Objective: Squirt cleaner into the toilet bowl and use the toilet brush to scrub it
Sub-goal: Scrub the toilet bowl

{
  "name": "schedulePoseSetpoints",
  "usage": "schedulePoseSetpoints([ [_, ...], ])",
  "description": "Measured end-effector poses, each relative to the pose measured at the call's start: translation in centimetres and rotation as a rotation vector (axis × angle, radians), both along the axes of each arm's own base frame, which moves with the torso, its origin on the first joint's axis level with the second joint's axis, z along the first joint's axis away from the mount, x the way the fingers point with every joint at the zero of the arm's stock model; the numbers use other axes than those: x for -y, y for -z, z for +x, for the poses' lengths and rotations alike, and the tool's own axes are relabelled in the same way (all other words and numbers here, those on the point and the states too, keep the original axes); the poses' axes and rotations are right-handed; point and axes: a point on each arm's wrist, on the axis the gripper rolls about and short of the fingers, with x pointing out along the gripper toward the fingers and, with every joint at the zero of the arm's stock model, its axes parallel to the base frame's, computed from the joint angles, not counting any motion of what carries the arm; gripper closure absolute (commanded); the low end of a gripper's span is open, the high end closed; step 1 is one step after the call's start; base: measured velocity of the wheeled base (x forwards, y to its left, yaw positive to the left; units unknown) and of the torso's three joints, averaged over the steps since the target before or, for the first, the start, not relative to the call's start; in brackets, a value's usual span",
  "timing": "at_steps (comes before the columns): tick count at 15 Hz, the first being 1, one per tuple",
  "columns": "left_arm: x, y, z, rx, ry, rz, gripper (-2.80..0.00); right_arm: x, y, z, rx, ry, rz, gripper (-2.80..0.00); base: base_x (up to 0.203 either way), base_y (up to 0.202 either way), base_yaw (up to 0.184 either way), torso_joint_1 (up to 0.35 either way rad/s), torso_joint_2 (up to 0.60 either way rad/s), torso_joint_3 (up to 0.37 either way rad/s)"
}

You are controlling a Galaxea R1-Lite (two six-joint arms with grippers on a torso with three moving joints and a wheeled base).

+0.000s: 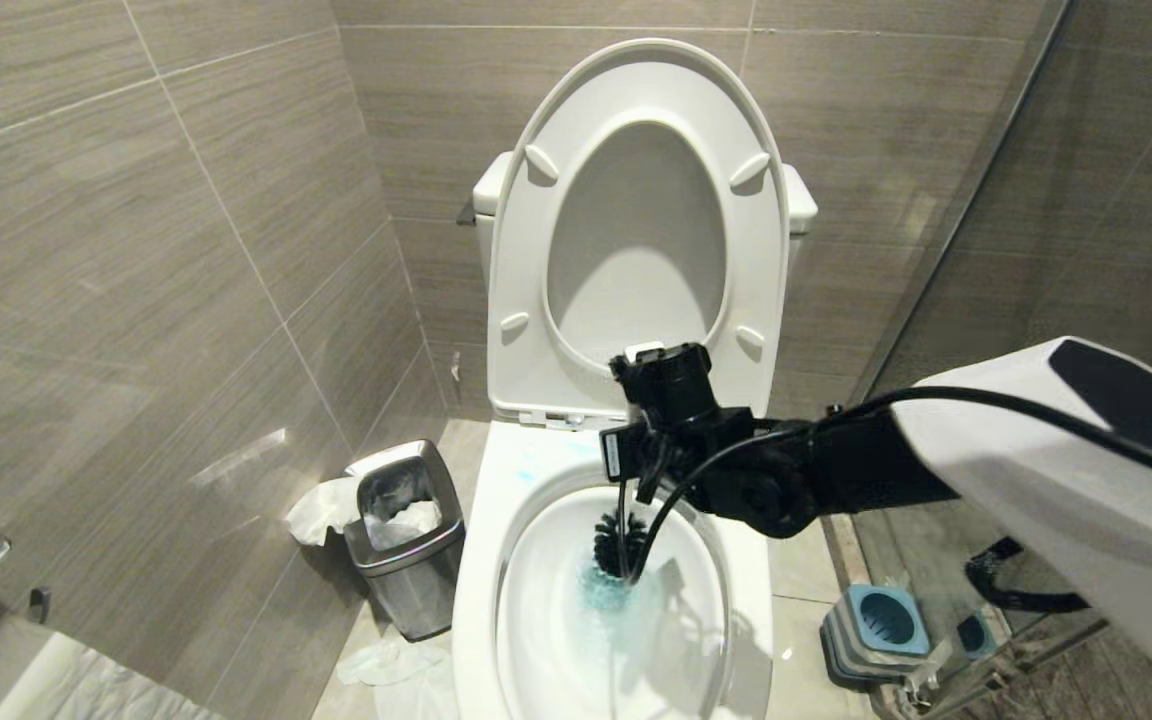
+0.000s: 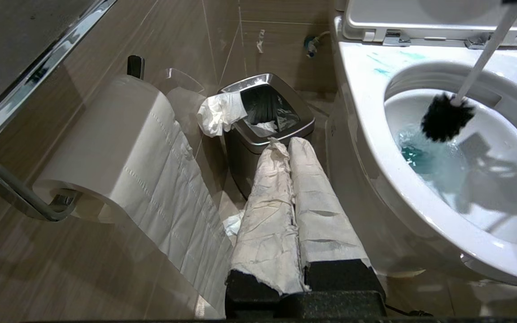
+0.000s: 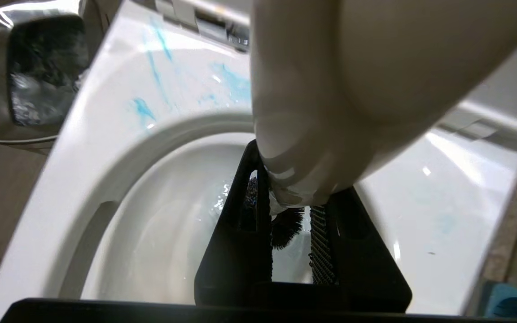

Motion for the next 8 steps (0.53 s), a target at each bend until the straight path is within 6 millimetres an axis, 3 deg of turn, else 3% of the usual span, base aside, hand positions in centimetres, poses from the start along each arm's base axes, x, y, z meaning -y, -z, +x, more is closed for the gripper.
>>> schedulePoseSetpoints([
  [2, 0.0, 0.0, 0.0, 0.0, 0.0, 0.0, 0.0, 1.0, -2.8, -1.0, 0.014, -0.004, 0.003, 0.0, 0.0, 0.0, 0.0, 0.0, 0.0, 0.0],
  [4, 0.0, 0.0, 0.0, 0.0, 0.0, 0.0, 0.0, 1.4, -4.2, -1.4, 0.034, -0.004, 0.02, 0.0, 0.0, 0.0, 0.0, 0.0, 0.0, 0.0],
  [8, 0.0, 0.0, 0.0, 0.0, 0.0, 0.0, 0.0, 1.2, -3.2, -1.1, 0.018, 0.0, 0.016, 0.0, 0.0, 0.0, 0.0, 0.0, 0.0, 0.0],
])
